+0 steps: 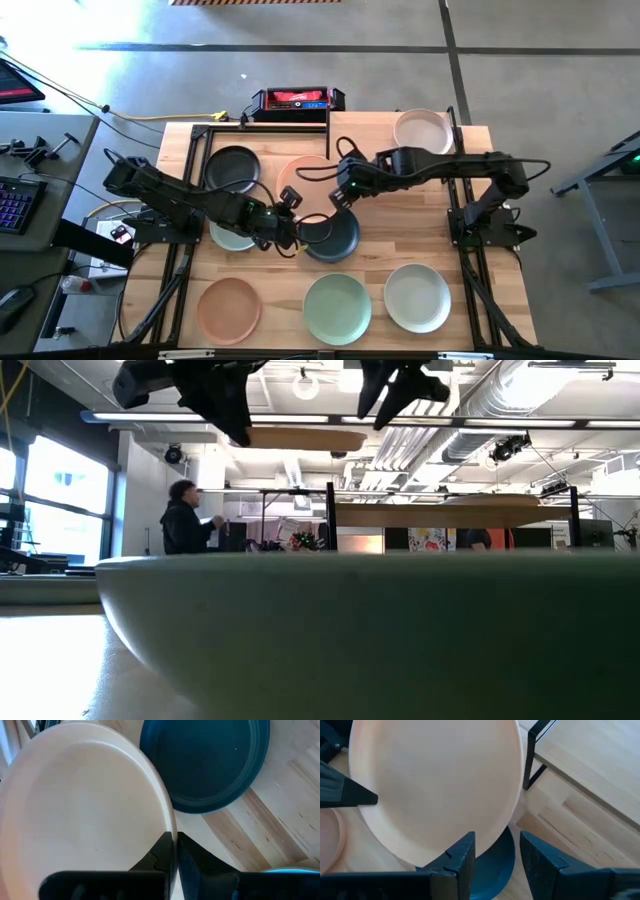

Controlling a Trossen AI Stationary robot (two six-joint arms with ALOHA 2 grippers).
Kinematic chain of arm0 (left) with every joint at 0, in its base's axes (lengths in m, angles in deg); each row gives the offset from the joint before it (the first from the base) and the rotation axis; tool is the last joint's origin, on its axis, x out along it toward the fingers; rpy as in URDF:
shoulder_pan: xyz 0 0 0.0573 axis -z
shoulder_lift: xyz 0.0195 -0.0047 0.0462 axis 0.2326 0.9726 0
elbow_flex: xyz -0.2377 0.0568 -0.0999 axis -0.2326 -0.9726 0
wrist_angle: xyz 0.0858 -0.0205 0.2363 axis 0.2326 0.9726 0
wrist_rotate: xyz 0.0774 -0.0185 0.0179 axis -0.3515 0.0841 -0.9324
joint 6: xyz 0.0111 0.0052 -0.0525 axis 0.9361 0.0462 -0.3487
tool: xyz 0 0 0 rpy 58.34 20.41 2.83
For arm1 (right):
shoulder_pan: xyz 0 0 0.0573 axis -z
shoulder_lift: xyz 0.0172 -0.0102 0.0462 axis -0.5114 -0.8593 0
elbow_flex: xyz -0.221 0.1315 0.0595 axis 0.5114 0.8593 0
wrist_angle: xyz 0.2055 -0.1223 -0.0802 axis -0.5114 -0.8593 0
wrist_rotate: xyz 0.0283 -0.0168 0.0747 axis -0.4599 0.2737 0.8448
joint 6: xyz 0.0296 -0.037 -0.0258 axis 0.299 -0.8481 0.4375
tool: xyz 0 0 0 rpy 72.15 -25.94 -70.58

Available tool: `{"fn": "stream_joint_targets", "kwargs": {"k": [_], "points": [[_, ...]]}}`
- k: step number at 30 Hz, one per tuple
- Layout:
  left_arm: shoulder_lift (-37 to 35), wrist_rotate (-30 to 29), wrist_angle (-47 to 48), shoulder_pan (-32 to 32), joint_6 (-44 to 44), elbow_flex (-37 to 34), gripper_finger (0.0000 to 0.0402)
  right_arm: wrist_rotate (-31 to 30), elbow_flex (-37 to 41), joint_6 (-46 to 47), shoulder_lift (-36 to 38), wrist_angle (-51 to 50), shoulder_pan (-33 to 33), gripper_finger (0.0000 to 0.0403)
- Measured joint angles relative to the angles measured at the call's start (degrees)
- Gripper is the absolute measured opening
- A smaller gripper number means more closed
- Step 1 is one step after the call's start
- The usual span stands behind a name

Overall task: Place and stack plates onto a shelf
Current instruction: Stack the orange plate on top of the white plate on the shelf

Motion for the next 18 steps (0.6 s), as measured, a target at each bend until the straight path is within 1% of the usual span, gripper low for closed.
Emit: {"fn": "stream_joint_targets", "kwargs": {"k": [3, 7, 15, 18], "points": [[0.0, 0.0, -0.5, 0.0, 1.1, 0.0, 0.0005, -0.6, 0.0, 0.0, -0.4, 0.6, 0.1, 0.0139], [0.0, 0.0, -2.3, 0.0, 1.7, 0.0, 0.0005, -2.9, 0.0, 1.3, -0.6, 0.5, 0.2, 0.0140], [0.0, 0.0, -4.6, 0.0, 1.8, 0.0, 0.0005, -3.1, 0.0, 1.5, -0.9, 0.3, 0.2, 0.0139], [0.0, 0.0, -6.2, 0.0, 1.8, 0.0, 0.0005, -3.2, 0.0, 1.7, -0.9, 0.3, 0.2, 0.0128]]}}
